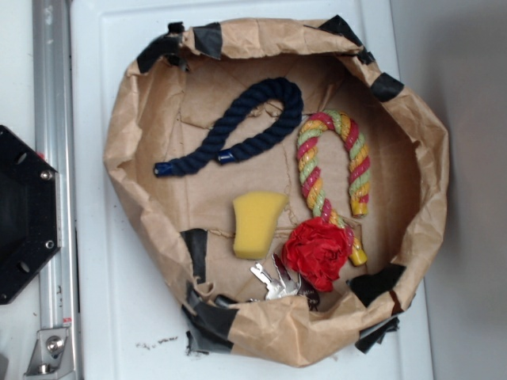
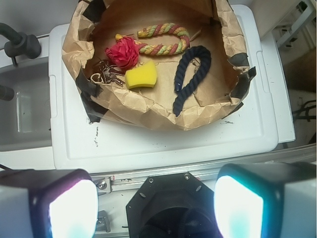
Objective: Grab the blue rope.
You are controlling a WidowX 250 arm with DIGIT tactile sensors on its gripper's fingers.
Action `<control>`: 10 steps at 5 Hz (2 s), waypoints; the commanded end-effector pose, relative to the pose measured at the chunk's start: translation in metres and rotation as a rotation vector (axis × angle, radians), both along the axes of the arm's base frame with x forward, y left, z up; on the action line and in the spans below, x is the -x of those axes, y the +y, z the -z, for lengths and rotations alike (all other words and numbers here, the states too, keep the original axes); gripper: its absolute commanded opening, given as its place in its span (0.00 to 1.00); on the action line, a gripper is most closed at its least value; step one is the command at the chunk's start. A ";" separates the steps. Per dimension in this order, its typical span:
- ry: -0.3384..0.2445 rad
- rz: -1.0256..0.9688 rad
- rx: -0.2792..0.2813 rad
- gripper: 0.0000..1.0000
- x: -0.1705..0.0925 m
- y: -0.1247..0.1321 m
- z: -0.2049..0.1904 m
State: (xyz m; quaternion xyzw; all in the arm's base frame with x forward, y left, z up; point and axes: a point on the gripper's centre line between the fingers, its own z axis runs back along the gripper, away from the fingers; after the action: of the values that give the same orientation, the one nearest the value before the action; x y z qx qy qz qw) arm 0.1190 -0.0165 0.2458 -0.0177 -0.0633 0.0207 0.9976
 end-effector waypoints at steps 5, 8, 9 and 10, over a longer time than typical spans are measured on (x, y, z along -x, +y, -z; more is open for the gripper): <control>0.031 -0.400 -0.144 1.00 -0.133 0.037 0.149; 0.130 -0.382 -0.148 1.00 -0.140 0.082 0.212; 0.175 -0.267 -0.113 1.00 -0.149 0.075 0.225; 0.197 -0.225 -0.100 1.00 -0.157 0.076 0.231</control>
State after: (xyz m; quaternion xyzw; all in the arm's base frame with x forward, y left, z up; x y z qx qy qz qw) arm 0.2728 0.0473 0.0142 0.0401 0.0446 0.1254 0.9903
